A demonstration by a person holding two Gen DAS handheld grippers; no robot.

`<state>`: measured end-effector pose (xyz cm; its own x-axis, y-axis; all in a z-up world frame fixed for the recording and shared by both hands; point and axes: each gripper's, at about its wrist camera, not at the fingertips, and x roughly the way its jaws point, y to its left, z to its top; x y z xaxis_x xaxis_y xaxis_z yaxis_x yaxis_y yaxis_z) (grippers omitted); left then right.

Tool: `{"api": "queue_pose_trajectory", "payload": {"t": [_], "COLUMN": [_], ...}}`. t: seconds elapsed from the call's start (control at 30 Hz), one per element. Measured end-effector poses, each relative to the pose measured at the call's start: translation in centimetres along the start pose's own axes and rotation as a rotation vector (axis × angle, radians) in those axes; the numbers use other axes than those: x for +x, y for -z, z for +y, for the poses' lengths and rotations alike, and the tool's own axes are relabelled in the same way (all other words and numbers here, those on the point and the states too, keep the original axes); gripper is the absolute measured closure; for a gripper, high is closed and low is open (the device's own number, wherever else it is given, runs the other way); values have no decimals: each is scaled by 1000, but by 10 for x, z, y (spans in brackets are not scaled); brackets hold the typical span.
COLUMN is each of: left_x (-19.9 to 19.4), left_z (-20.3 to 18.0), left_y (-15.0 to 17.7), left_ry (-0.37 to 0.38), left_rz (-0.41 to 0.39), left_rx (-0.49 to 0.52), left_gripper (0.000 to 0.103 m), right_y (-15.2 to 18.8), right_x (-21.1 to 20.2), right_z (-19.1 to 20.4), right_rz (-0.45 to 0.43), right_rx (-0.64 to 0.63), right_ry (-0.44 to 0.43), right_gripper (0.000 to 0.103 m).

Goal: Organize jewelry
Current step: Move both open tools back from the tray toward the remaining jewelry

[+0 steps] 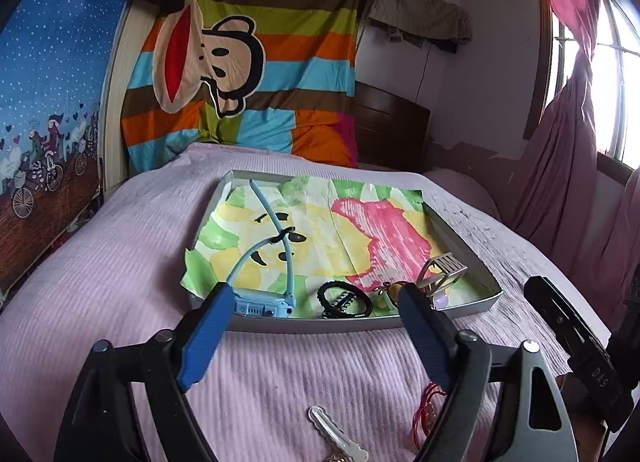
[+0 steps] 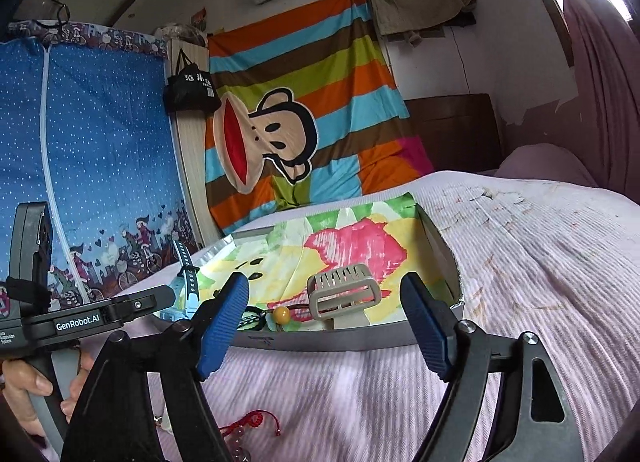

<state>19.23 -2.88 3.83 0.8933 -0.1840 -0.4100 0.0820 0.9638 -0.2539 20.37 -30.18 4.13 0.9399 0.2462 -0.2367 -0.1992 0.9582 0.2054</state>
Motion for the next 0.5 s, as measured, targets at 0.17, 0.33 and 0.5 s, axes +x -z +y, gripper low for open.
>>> {"api": "queue_pose_trajectory", "payload": {"t": [0.17, 0.33, 0.5], "left_x": [-20, -34, -47], "left_z": [3, 5, 9], "left_y": [1, 9, 19], "left_ry": [-20, -34, -44], "left_rz": [-65, -74, -67], "left_rx": [14, 49, 82], "left_gripper": [0, 0, 0], "right_y": [-4, -2, 2], "right_x": [-18, -36, -50], "right_z": [6, 13, 19], "right_rz": [-31, -39, -24], "right_rx": [-16, -31, -44], "right_ry": [-9, -23, -33], "right_gripper": [5, 2, 1]}}
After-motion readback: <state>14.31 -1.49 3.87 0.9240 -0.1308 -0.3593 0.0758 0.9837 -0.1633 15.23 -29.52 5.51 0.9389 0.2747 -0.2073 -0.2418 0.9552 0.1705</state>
